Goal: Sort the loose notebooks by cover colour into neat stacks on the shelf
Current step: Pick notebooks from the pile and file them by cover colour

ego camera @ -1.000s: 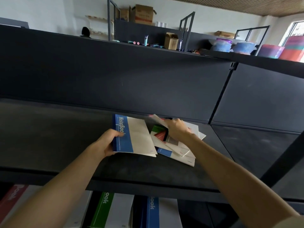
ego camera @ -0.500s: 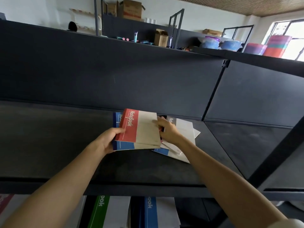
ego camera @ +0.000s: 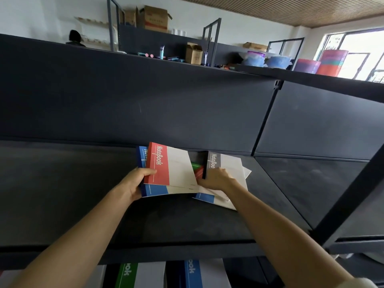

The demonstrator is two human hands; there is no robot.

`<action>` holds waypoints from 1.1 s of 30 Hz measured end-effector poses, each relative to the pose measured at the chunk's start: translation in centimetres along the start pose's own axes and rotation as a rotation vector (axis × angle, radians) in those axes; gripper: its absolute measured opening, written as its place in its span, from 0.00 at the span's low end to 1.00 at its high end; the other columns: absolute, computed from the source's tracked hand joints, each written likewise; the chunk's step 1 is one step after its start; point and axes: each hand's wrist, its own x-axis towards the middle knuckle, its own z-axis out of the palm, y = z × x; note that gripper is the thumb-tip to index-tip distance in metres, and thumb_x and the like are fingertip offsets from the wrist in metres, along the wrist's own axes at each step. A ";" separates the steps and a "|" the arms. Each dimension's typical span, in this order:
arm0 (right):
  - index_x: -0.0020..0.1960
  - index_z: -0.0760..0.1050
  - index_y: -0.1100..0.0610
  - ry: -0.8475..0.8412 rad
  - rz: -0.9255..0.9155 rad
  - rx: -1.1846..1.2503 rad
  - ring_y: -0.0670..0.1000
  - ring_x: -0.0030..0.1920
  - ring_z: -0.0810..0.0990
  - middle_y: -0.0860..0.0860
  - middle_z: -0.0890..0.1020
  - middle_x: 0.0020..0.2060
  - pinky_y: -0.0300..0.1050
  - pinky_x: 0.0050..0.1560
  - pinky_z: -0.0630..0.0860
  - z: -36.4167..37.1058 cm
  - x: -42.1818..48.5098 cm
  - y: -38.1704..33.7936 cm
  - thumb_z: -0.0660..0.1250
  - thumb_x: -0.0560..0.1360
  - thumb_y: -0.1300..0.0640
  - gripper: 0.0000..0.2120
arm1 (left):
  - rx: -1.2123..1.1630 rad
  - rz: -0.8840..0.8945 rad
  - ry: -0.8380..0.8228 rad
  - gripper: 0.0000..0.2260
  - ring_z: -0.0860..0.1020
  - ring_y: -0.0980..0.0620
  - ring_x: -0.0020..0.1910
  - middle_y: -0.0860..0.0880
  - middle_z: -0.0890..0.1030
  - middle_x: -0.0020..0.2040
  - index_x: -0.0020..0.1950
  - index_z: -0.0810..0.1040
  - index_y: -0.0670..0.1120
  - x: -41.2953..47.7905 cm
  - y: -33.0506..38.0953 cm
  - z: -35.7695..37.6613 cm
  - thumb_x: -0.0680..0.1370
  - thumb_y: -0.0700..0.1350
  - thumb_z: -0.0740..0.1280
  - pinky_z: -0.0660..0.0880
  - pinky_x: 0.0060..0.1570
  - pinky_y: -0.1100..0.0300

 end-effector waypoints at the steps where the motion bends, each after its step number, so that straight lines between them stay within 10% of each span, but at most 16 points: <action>1: 0.49 0.74 0.57 -0.003 0.002 -0.001 0.56 0.46 0.75 0.58 0.80 0.54 0.42 0.44 0.68 -0.3 0.0 0.0 0.55 0.77 0.40 0.21 | -0.003 0.002 -0.003 0.21 0.74 0.46 0.44 0.45 0.74 0.43 0.71 0.64 0.43 0.0 -0.1 0.0 0.78 0.40 0.64 0.69 0.50 0.50; 14: 0.71 0.61 0.69 0.063 0.051 -0.082 0.63 0.59 0.76 0.65 0.69 0.64 0.53 0.55 0.78 0.7 -0.8 -3.0 0.55 0.77 0.67 0.22 | -0.015 -0.015 -0.060 0.21 0.76 0.42 0.52 0.42 0.76 0.53 0.70 0.65 0.43 0.3 -0.3 -0.9 0.78 0.39 0.64 0.71 0.51 0.48; 18: 0.65 0.68 0.65 0.181 0.018 -0.205 0.55 0.60 0.77 0.59 0.75 0.61 0.42 0.56 0.73 -1.6 -3.1 -3.2 0.57 0.79 0.65 0.15 | -0.071 -0.006 -0.043 0.22 0.75 0.41 0.56 0.40 0.75 0.61 0.72 0.63 0.45 0.6 -0.5 -0.8 0.78 0.39 0.63 0.71 0.52 0.46; 22: 0.71 0.63 0.61 0.238 -0.208 -0.198 0.60 0.59 0.78 0.62 0.75 0.63 0.49 0.54 0.73 -4.2 -6.8 -7.6 0.55 0.79 0.66 0.20 | -0.158 0.063 -0.053 0.18 0.76 0.48 0.43 0.46 0.77 0.46 0.68 0.66 0.47 0.6 -0.7 1.3 0.79 0.37 0.61 0.72 0.38 0.53; 27: 0.59 0.74 0.58 0.152 -0.355 0.189 0.56 0.50 0.76 0.58 0.78 0.56 0.47 0.49 0.71 -3.9 -8.6 -9.9 0.52 0.81 0.54 0.15 | -0.232 0.130 -0.107 0.18 0.77 0.48 0.41 0.43 0.79 0.49 0.63 0.69 0.46 0.7 -1.6 1.8 0.77 0.30 0.60 0.72 0.35 0.54; 33: 0.64 0.70 0.59 0.169 0.103 0.312 0.62 0.59 0.75 0.60 0.76 0.60 0.52 0.58 0.73 -0.9 -3.5 -2.5 0.58 0.78 0.50 0.19 | -0.179 0.060 0.033 0.24 0.77 0.39 0.57 0.41 0.76 0.61 0.70 0.66 0.45 1.7 -0.8 0.5 0.76 0.32 0.64 0.73 0.46 0.46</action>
